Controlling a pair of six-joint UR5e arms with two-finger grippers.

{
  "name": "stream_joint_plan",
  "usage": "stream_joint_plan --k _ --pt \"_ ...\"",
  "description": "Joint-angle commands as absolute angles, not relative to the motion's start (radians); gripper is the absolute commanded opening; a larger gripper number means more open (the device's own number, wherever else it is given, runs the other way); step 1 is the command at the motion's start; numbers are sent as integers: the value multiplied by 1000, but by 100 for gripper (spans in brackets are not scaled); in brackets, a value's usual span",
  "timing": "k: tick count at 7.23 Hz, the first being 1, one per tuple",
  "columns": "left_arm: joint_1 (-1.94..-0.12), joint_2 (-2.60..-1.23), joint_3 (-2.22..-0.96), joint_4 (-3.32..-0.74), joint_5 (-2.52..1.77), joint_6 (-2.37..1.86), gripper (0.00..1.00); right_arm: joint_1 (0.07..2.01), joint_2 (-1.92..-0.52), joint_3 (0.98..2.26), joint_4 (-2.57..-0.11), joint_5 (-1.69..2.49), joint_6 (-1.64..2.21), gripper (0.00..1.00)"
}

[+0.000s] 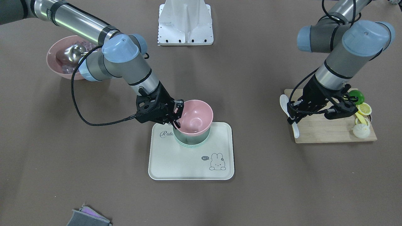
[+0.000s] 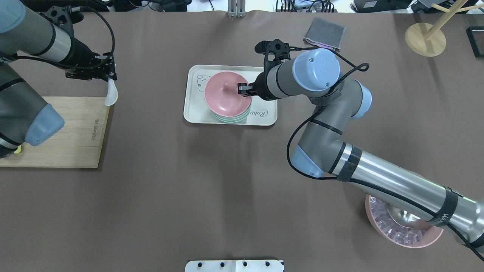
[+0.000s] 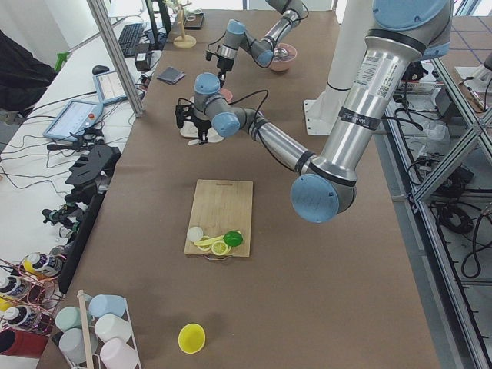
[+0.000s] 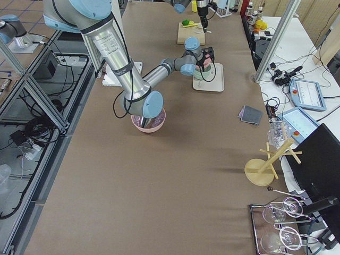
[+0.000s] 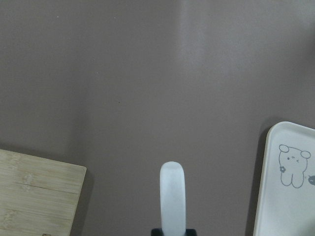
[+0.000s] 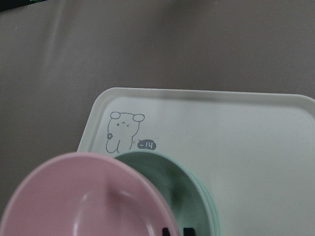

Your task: Stack pink bowl on green and place spoon

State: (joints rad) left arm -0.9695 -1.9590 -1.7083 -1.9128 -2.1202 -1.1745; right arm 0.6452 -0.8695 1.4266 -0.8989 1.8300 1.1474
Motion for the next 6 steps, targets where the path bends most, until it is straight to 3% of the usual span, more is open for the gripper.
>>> stream_joint_plan --k 1,4,6 --pt "-969 -1959 -1706 -1927 -2121 -1180 0 646 -864 1427 -897 1810 1146 100" --pt "-965 -1974 -1707 -1927 -2121 -1222 0 689 -864 1428 -899 1807 1140 100" --pt "-902 -2063 -1700 -1925 -2111 -1345 0 737 -865 1428 -905 1897 1141 100"
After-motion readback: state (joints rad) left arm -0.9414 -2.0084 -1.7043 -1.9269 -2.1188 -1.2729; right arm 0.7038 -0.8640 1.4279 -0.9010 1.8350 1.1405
